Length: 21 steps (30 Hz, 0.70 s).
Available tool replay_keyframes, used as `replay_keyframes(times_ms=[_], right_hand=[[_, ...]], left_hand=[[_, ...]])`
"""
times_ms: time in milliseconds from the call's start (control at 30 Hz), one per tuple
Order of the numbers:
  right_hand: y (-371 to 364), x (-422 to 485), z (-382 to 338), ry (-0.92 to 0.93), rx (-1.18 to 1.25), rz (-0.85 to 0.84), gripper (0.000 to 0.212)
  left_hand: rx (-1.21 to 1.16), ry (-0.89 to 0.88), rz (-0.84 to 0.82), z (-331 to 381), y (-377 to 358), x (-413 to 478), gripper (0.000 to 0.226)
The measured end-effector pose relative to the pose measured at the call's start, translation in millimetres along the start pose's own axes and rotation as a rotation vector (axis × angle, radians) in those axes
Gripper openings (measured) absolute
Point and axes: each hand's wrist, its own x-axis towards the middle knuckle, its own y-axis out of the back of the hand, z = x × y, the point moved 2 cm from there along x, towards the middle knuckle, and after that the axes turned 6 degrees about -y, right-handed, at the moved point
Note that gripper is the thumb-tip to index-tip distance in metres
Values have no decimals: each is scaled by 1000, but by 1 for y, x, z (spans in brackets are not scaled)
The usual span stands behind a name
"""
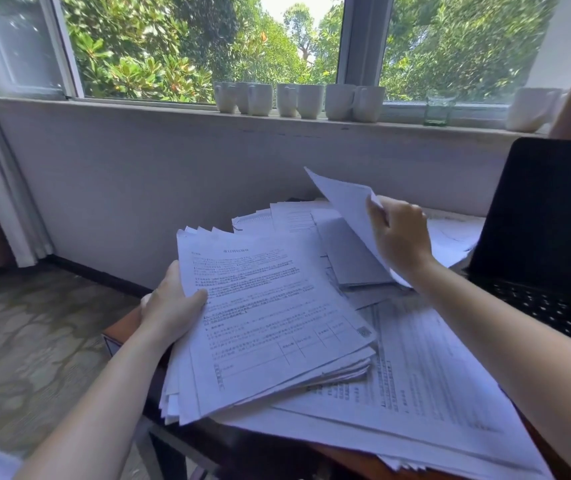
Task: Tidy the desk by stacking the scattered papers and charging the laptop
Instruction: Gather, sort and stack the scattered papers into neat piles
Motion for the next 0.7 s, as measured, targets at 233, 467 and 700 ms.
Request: replay_keyframes(times_ms=[233, 467, 700], right_hand=[[-12, -40, -70, 308, 100, -119, 40], [-29, -89, -113, 445, 157, -480, 48], [-30, -106, -118, 491, 104, -882, 53]], left_hand=[[-12, -10, -8, 2, 0, -1, 62], [-218, 107, 80, -5, -3, 5, 85], [-153, 108, 26, -1, -1, 4, 62]])
